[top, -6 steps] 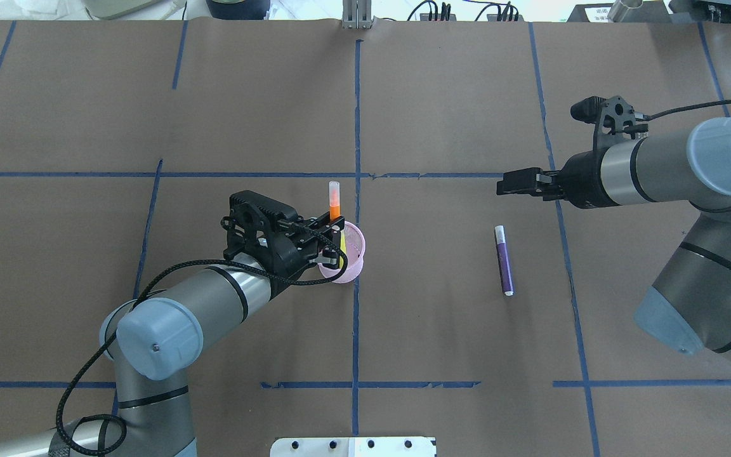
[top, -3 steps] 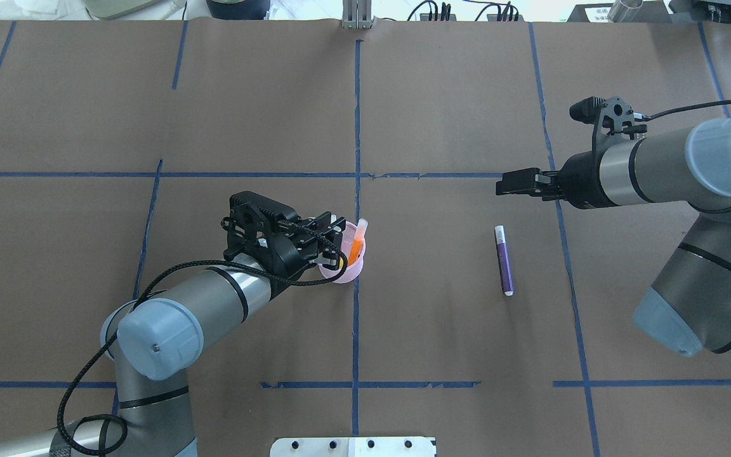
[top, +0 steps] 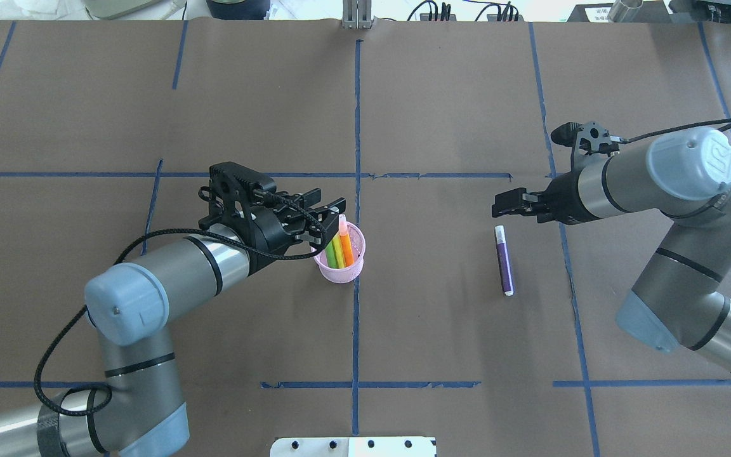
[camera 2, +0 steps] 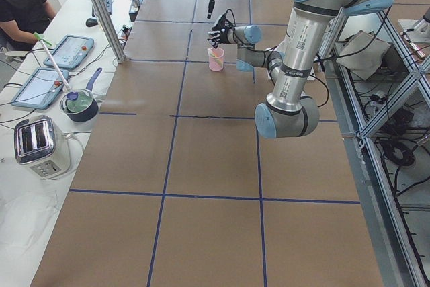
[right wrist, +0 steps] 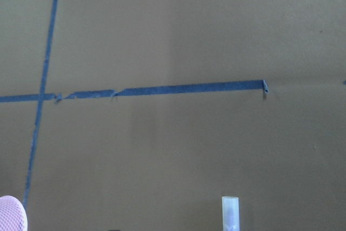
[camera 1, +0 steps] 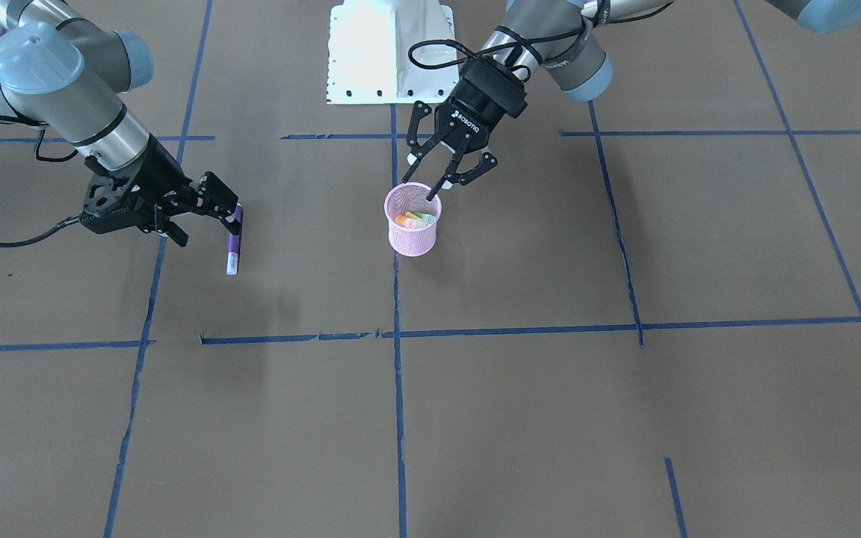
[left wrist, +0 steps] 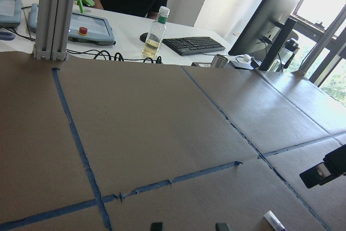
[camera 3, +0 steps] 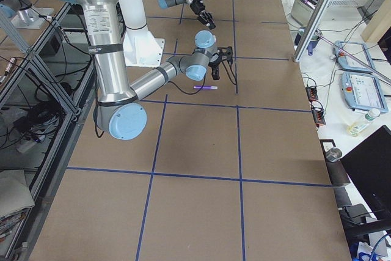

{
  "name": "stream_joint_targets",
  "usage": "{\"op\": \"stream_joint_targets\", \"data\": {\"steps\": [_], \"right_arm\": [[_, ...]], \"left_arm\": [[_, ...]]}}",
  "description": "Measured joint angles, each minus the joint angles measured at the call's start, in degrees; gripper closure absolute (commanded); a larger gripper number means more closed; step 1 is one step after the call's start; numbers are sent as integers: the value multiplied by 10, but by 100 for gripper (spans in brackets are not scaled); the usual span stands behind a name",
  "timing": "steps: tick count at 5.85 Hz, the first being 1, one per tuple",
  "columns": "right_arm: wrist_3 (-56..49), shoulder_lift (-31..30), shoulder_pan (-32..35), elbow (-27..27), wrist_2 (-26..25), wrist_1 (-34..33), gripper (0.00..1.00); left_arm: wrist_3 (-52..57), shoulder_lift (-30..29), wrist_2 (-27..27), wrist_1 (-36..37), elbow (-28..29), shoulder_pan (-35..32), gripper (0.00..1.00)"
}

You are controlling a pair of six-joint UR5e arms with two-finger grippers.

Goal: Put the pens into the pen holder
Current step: 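Drop the orange marker into the cup and raise the left gripper, then lower the right gripper onto the purple marker and grasp it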

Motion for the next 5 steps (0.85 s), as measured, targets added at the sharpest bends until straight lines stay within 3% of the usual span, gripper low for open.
{"op": "stream_joint_targets", "data": {"steps": [2,5], "right_arm": [[-9,56,-12,-33,26,-118,3],[-110,88,-35,-36,29,-273,7]], "left_arm": [[0,15,-135,75,3,-66,2],[-4,27,-203,141,-5,-99,1]]}}
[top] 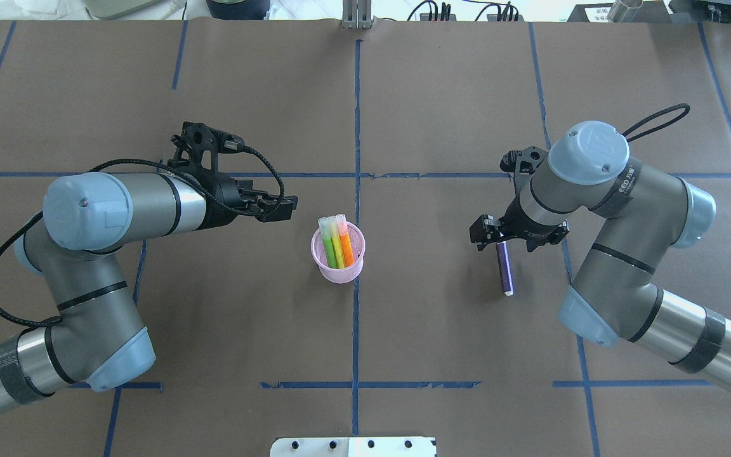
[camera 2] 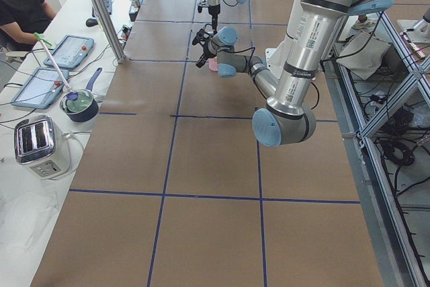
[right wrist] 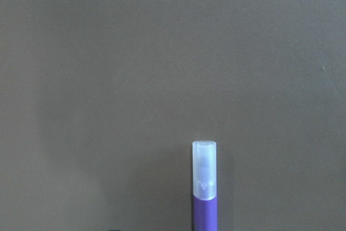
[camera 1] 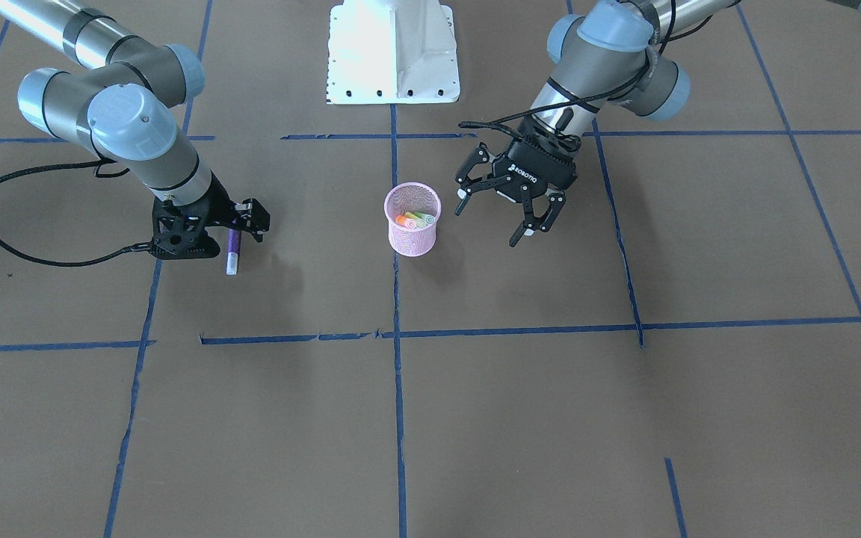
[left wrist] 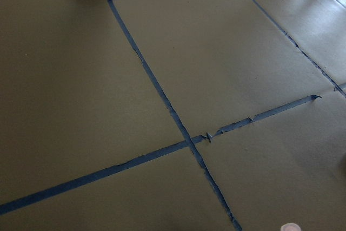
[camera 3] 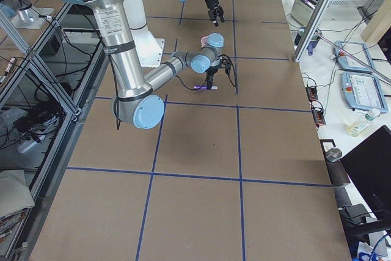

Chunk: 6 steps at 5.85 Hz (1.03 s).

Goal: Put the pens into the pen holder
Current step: 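Lower the right gripper onto the purple marker and grasp it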

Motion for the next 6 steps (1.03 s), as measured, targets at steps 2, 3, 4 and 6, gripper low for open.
{"op": "stream_joint_targets", "data": {"steps": [2,3,4,6], "right_arm": [[-56,31,-11,-5,0,-85,9],[-76,34,-15,-10,0,-94,14],[-88,35,-16,-13,0,-97,19],[-94,36,-11,-32,4,-97,39]], "left_arm": [[-6,3,-3,2,-4,-1,1],[-6,4,-2,2,-5,-1,1],[-7,4,-1,2,-5,-1,1],[-7,4,-1,2,-5,1,1]]}}
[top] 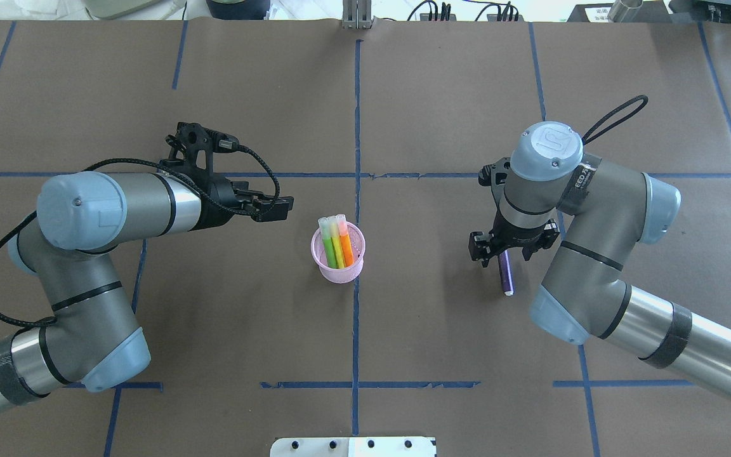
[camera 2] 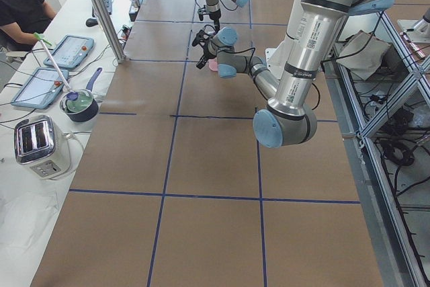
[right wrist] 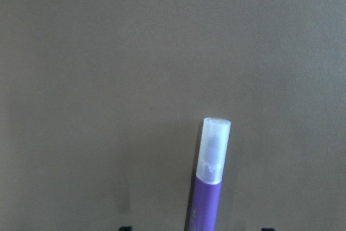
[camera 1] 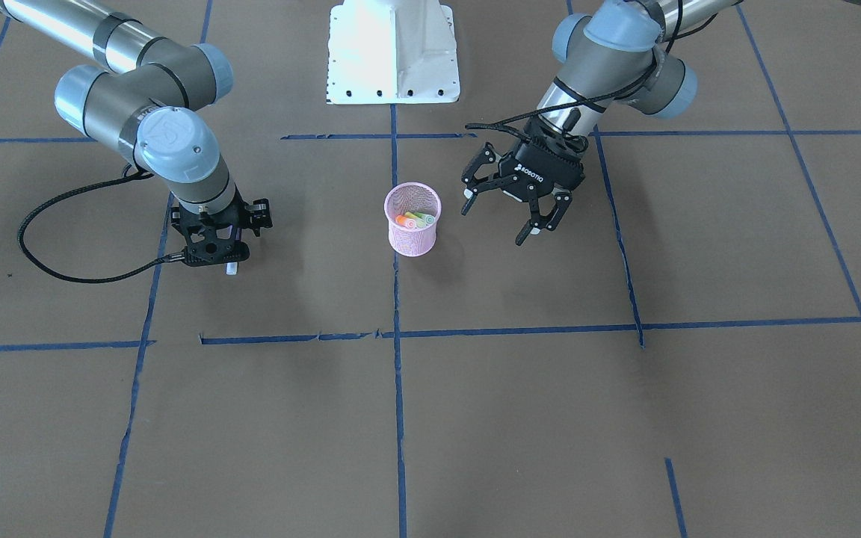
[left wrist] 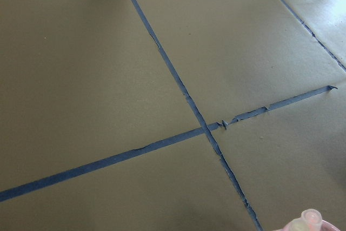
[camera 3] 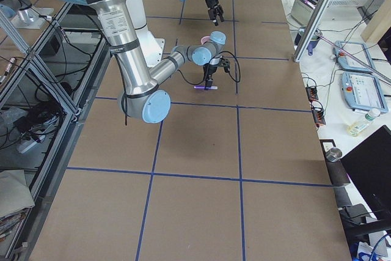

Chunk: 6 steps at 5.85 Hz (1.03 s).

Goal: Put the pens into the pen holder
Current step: 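Lower the right gripper onto the purple marker and grasp it, then lift the purple marker with the right gripper and carry it over the cup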

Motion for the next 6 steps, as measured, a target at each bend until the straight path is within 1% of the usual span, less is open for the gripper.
{"op": "stream_joint_targets", "data": {"steps": [1,2,6], "right_arm": [[0,1,2,-8,4,0,77],[0,2,3,-11,7,0,100],[5,6,13,-7,21,0,100]], "left_arm": [[0,0,0,0,1,1,1],[0,0,0,0,2,1,1],[0,0,1,-1,5,1,1]]}}
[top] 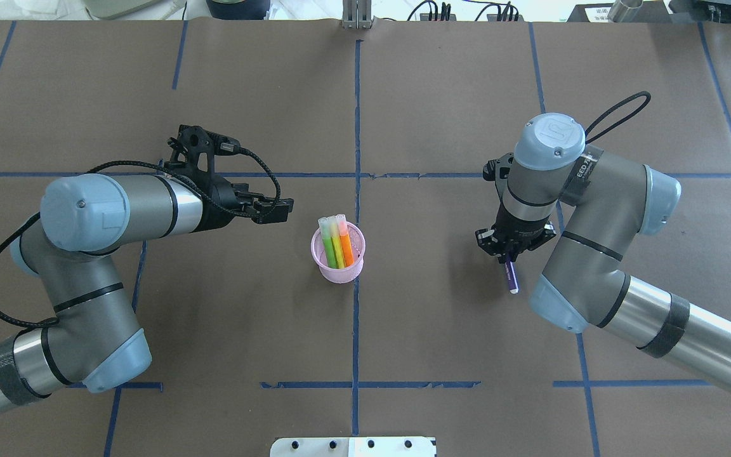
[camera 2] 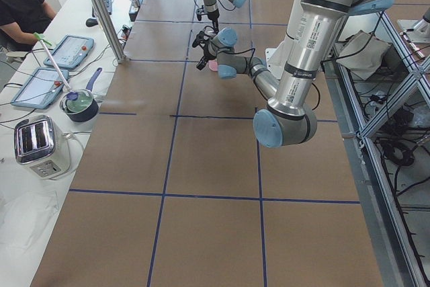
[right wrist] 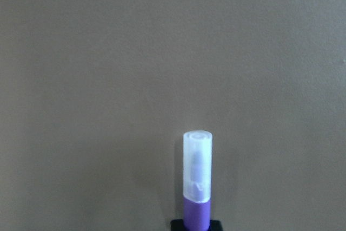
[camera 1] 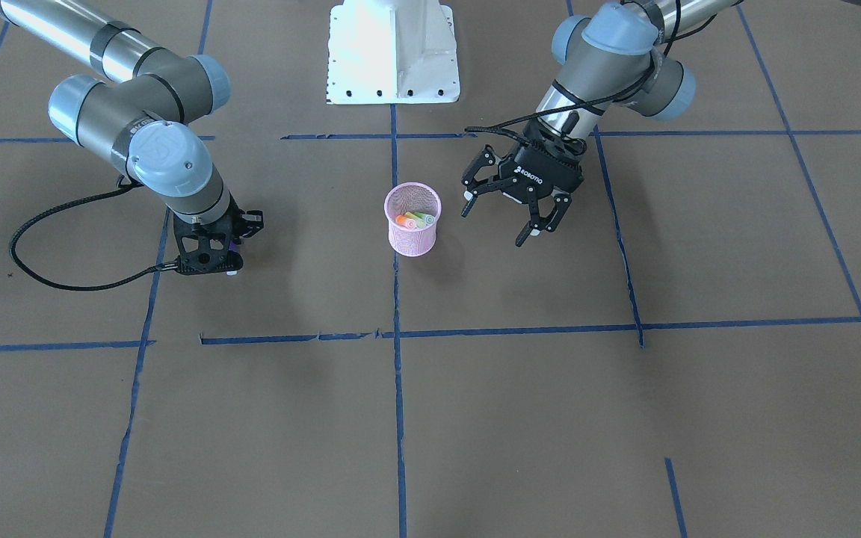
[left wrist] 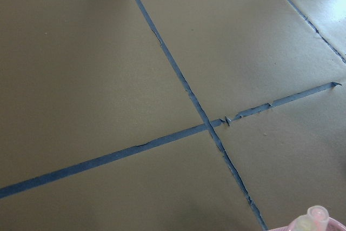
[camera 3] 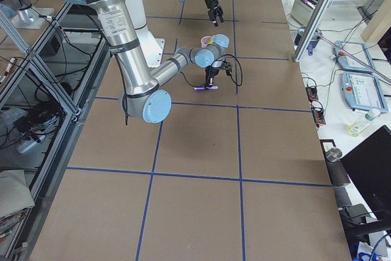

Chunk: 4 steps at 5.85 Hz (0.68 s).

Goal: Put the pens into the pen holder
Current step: 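Lift the purple marker with the right gripper and carry it over the cup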

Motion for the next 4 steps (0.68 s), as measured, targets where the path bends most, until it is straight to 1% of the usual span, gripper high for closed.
{"op": "stream_joint_targets", "data": {"steps": [1,2,4], "right_arm": [[24,3,6,18,-2,0,100],[85,11,-5,63,-42,1,100],[214,39,-59,164,-183,9,100]], "left_arm": [[0,0,0,0,-1,0,1],[0,0,0,-1,-3,0,1],[0,0,0,-1,-4,0,1]]}}
